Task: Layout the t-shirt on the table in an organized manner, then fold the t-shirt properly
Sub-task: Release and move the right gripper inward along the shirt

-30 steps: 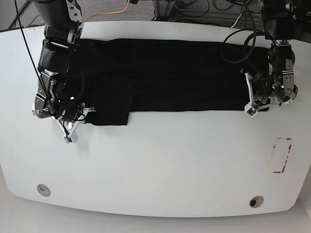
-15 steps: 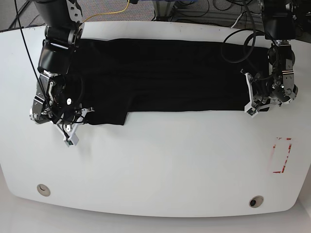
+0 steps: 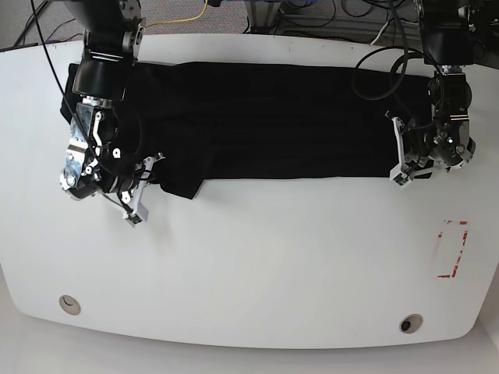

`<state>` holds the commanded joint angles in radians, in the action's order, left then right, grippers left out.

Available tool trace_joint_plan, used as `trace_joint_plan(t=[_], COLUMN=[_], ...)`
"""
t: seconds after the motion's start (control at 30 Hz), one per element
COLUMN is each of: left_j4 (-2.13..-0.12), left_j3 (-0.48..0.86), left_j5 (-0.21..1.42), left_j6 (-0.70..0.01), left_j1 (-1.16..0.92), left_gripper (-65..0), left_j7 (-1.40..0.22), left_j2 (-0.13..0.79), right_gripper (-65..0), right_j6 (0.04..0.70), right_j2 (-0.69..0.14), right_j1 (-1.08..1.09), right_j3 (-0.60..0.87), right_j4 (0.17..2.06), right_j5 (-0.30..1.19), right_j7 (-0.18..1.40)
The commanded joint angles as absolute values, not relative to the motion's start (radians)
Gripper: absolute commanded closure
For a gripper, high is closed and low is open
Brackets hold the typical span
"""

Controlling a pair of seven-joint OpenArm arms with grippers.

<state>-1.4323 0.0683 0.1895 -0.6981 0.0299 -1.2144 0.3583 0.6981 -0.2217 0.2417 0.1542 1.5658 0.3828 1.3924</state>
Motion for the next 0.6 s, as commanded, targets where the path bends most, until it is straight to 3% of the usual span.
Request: trace_joint_plan(t=[0.6], left_j4=[-1.389], left_j3=[0.07], left_j5=[0.189], left_j6=[-0.698], left_j1=[0.048], left_gripper=[-2.2], left_j7=[-1.204], left_j2=[0.358], right_gripper=[-4.6], right_j6=[0.698], right_j2=[-0.294], right_j1=[0.021], right_j3=[-0.088], right_j4=[1.847], right_j5=[0.71], right_j7=[1.396])
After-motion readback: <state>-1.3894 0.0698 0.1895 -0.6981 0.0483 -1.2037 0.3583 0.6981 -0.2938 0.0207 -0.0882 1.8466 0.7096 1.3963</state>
